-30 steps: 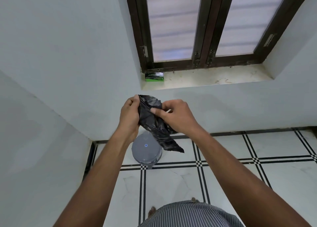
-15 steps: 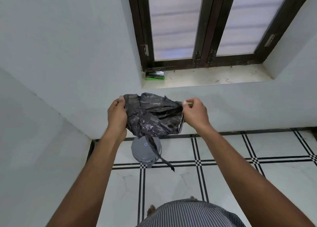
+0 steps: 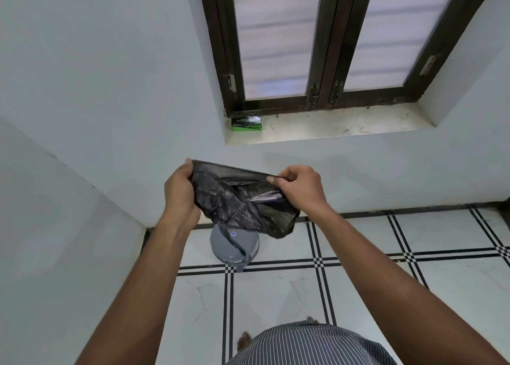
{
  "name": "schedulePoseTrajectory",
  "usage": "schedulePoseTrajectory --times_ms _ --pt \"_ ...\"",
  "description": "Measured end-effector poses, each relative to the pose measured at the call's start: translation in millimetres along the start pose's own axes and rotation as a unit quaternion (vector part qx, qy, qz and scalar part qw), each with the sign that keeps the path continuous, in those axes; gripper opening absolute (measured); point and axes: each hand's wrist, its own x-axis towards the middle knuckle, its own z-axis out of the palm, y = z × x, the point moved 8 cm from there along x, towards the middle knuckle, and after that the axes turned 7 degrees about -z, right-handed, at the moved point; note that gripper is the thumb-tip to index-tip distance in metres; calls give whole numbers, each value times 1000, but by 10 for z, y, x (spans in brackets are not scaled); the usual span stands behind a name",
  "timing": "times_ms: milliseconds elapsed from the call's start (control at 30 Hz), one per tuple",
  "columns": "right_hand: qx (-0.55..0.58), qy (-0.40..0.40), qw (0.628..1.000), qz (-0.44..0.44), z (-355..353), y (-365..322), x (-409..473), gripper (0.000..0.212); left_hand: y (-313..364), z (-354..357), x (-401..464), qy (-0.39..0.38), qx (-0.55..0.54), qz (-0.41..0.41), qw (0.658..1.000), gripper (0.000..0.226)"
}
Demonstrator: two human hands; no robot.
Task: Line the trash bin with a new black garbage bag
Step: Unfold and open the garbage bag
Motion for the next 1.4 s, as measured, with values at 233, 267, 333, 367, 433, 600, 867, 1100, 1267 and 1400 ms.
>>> schedulePoseTrajectory --times_ms 233,267,333,367,433,600,867,1100,1267,1400 --pt "-58 -129 990 -16 182 -185 -112 46 -91 164 -84 -60 165 14 984 49" --pt "-49 -147 988 -24 186 -252 -123 52 -90 217 -117 -83 194 17 977 50" --pt "-37 -142 988 -45 147 -335 -83 52 -104 274 -136 -112 266 25 957 49" --pt "-32 -115 991 -56 88 -363 -50 50 -99 265 -112 -112 308 35 944 45" --pt "-22 -28 998 -55 -106 -360 17 47 -60 215 -79 -95 388 65 915 34" --pt "-49 91 994 -31 -404 -204 6 49 21 -19 -46 -1 476 88 875 27" --pt "-203 -31 977 -56 -188 -180 -124 53 -68 -47 -70 -51 267 -7 962 14" --pt "-166 -96 968 -161 178 -653 -328 71 -271 356 -265 -131 209 -47 968 28" --pt "-27 -140 986 -91 45 -457 -201 54 -201 277 -281 -176 308 -35 934 40" --pt "61 -132 989 -27 -196 -242 -100 80 -117 69 -274 -133 526 11 840 29"
